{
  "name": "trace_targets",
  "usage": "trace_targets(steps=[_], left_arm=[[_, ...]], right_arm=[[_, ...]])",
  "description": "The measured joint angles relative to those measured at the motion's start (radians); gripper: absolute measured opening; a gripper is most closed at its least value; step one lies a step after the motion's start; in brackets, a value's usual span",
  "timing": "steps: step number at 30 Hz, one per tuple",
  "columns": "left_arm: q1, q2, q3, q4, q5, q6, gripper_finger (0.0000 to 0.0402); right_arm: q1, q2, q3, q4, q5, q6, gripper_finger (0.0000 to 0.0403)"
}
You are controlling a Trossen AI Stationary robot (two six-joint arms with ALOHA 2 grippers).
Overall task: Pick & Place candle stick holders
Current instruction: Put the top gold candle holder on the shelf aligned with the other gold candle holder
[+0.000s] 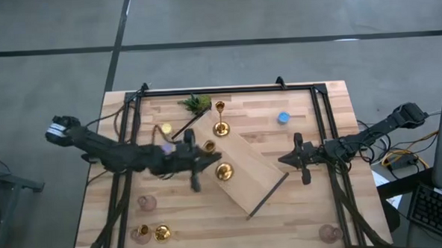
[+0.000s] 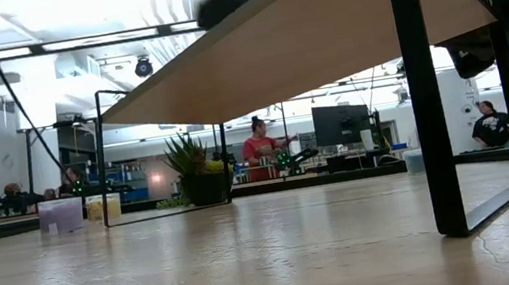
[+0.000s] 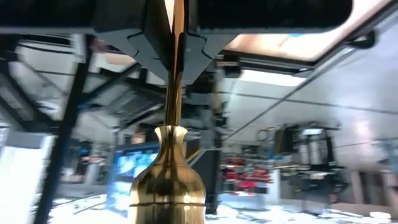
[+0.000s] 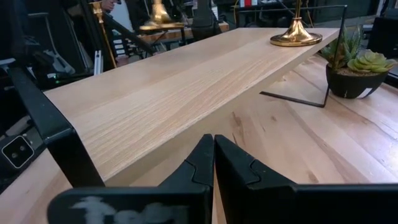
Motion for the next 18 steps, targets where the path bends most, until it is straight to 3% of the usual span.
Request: trace_targets(steps=[9,18], left_arm=[[0.157,0.161,0.095,-0.003,0.000,-0.029,0.0023],[0.202,0.236,0.173,0.000,-0.005,0.044,0.0023]], right_arm=[[0.000,0.000,0.000,-0.011,-0.001,0.000,0.0008],[0.000,0.001,0.000,-0.057,-0.002,0.004,0.0008]])
